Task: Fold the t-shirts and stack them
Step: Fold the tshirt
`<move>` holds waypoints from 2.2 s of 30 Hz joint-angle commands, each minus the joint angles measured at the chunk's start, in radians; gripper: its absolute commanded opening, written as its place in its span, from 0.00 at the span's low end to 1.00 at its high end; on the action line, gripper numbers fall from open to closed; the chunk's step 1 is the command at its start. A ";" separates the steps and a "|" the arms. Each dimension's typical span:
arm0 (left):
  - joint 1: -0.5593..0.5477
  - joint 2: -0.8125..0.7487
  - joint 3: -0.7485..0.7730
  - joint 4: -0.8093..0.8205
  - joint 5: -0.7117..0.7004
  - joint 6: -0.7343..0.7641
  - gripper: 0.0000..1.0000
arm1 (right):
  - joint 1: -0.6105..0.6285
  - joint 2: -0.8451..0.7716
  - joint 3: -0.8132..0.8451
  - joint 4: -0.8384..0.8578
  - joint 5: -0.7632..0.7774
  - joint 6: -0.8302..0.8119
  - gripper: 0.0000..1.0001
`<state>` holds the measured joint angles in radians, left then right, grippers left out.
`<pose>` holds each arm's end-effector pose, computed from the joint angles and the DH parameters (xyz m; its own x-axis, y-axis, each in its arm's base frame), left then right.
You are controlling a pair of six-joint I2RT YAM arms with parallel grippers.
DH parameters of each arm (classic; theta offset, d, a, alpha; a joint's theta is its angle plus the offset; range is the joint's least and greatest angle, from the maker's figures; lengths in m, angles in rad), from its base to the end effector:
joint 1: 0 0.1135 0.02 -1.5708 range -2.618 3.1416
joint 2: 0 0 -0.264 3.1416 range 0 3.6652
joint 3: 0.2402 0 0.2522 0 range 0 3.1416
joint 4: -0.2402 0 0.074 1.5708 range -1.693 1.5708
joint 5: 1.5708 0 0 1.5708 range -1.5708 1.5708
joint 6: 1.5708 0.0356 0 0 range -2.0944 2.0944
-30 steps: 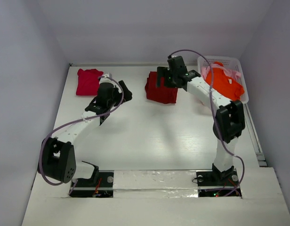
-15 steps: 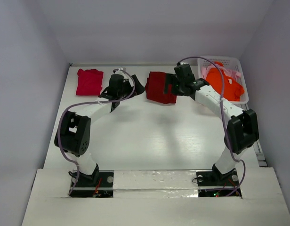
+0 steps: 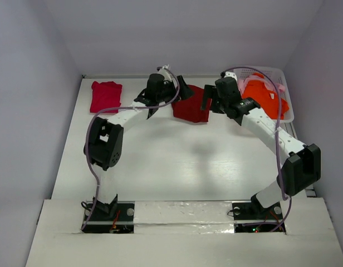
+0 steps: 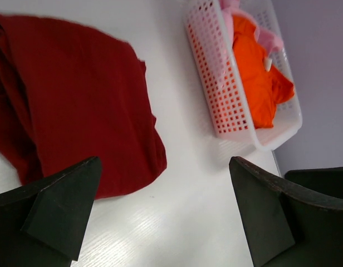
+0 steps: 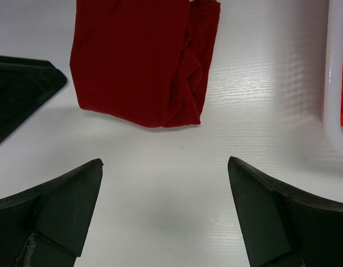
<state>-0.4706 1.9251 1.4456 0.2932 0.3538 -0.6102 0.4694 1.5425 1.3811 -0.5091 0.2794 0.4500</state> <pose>0.4063 -0.2205 0.2814 -0.5529 -0.3218 -0.7686 0.5027 0.6068 -0.6157 0.3155 0.1490 0.3300 -0.6043 0.1623 -0.7800 0.0231 0.9822 0.1865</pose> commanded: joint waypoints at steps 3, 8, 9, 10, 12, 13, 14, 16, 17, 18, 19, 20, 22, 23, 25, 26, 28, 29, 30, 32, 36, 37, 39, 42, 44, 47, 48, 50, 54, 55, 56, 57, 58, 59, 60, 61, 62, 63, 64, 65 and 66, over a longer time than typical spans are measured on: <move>-0.034 0.057 0.045 0.034 0.065 -0.034 0.99 | -0.005 -0.036 -0.011 0.020 0.050 0.026 0.99; -0.043 0.084 0.067 0.037 0.079 -0.040 0.99 | -0.005 -0.061 -0.013 0.021 0.063 0.027 0.99; -0.043 0.089 0.081 0.034 0.082 -0.042 0.99 | -0.005 -0.061 -0.011 0.020 0.064 0.026 0.99; -0.043 0.094 0.087 0.034 0.088 -0.042 0.99 | -0.005 -0.059 -0.013 0.018 0.064 0.024 0.99; -0.043 0.106 0.105 0.029 0.090 -0.045 0.99 | -0.005 -0.050 -0.011 0.012 0.069 0.023 0.99; -0.043 0.109 0.110 0.029 0.093 -0.046 0.99 | -0.005 -0.038 -0.010 0.011 0.072 0.024 0.99; -0.043 0.115 0.116 0.026 0.094 -0.045 0.99 | -0.005 -0.032 -0.010 0.009 0.070 0.027 0.99; -0.043 0.117 0.127 0.009 0.080 -0.033 0.99 | -0.005 -0.024 -0.011 0.011 0.069 0.036 0.99; -0.043 0.112 0.130 0.001 0.073 -0.025 0.99 | -0.005 -0.016 -0.011 0.014 0.064 0.041 0.99; -0.043 0.112 0.137 -0.017 0.067 -0.017 0.99 | -0.005 -0.012 -0.010 0.018 0.061 0.044 0.99; -0.043 0.112 0.142 -0.028 0.051 -0.004 0.99 | -0.005 -0.009 -0.007 0.020 0.058 0.049 0.99; -0.043 0.117 0.148 -0.037 0.045 0.001 0.99 | -0.005 0.001 -0.004 0.021 0.052 0.052 0.99; -0.043 0.132 0.196 -0.077 0.034 0.009 0.99 | -0.005 0.013 0.010 0.024 0.050 0.056 0.99; -0.043 0.153 0.222 -0.095 0.025 0.010 0.99 | -0.005 0.018 0.015 0.024 0.053 0.061 0.99; -0.043 0.181 0.306 -0.155 0.020 0.013 0.99 | -0.005 0.039 0.028 0.021 0.064 0.061 0.99; -0.034 0.207 0.332 -0.173 0.017 0.013 0.99 | -0.005 0.048 0.035 0.018 0.081 0.067 0.99; -0.034 0.224 0.380 -0.212 -0.001 0.015 0.99 | -0.005 0.086 0.064 0.000 0.086 0.070 0.99; -0.034 0.230 0.387 -0.222 -0.015 0.017 0.99 | -0.015 0.099 0.075 -0.006 0.092 0.078 0.99; -0.034 0.232 0.395 -0.247 -0.033 0.018 0.99 | -0.024 0.111 0.084 -0.014 0.090 0.076 0.99; -0.025 0.230 0.395 -0.272 -0.079 0.018 0.99 | -0.038 0.140 0.104 -0.009 0.058 0.085 0.99; 0.015 0.224 0.388 -0.336 -0.143 0.006 0.99 | -0.098 0.175 0.121 0.021 -0.031 0.095 0.99; 0.015 0.224 0.391 -0.347 -0.151 0.003 0.99 | -0.107 0.176 0.124 0.024 -0.040 0.098 0.99; 0.039 0.226 0.397 -0.383 -0.167 0.001 0.99 | -0.121 0.195 0.136 0.029 -0.049 0.099 0.99; 0.049 0.221 0.397 -0.408 -0.217 0.006 0.99 | -0.141 0.231 0.154 0.029 -0.062 0.095 0.99; 0.049 0.221 0.397 -0.416 -0.242 0.007 0.99 | -0.152 0.251 0.177 0.026 -0.074 0.092 0.99; 0.058 0.227 0.401 -0.430 -0.276 0.013 0.99 | -0.161 0.295 0.216 0.017 -0.085 0.090 0.99; 0.058 0.229 0.406 -0.434 -0.280 0.013 0.99 | -0.161 0.318 0.226 0.008 -0.089 0.090 0.99; 0.058 0.241 0.409 -0.436 -0.280 0.015 0.99 | -0.161 0.341 0.258 0.001 -0.112 0.088 0.99; 0.067 0.259 0.415 -0.434 -0.276 0.015 0.99 | -0.161 0.372 0.282 0.007 -0.131 0.098 0.99; 0.067 0.262 0.417 -0.436 -0.277 0.017 0.99 | -0.161 0.375 0.285 0.007 -0.132 0.098 0.99; 0.067 0.267 0.415 -0.436 -0.279 0.017 0.99 | -0.170 0.381 0.291 0.007 -0.137 0.098 0.98; 0.067 0.270 0.415 -0.434 -0.276 0.017 0.99 | -0.170 0.383 0.292 0.007 -0.140 0.098 0.99; 0.067 0.272 0.415 -0.436 -0.277 0.018 0.99 | -0.170 0.383 0.292 0.015 -0.143 0.096 0.99; 0.076 0.276 0.417 -0.434 -0.279 0.017 0.99 | -0.170 0.389 0.294 0.015 -0.143 0.098 0.99; 0.076 0.276 0.415 -0.433 -0.280 0.017 0.99 | -0.170 0.390 0.303 0.014 -0.144 0.096 0.98; 0.076 0.279 0.417 -0.433 -0.280 0.017 0.99 | -0.170 0.396 0.308 0.012 -0.147 0.096 0.98; 0.076 0.282 0.415 -0.433 -0.282 0.015 0.99 | -0.179 0.403 0.314 0.009 -0.151 0.096 0.98; 0.076 0.284 0.415 -0.433 -0.282 0.015 0.99 | -0.179 0.410 0.318 0.007 -0.154 0.098 0.99; 0.076 0.285 0.415 -0.431 -0.282 0.013 0.99 | -0.179 0.415 0.323 0.009 -0.157 0.098 0.99; 0.076 0.288 0.415 -0.431 -0.282 0.012 0.99 | -0.179 0.418 0.325 0.011 -0.164 0.101 0.99; 0.076 0.291 0.415 -0.430 -0.282 0.010 0.99 | -0.179 0.421 0.325 0.011 -0.169 0.102 0.98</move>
<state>-0.4019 2.2200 1.8198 -0.1432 0.0860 -0.6071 0.2993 1.9423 1.6588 -0.5152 0.1349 0.5438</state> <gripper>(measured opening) 0.990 0.986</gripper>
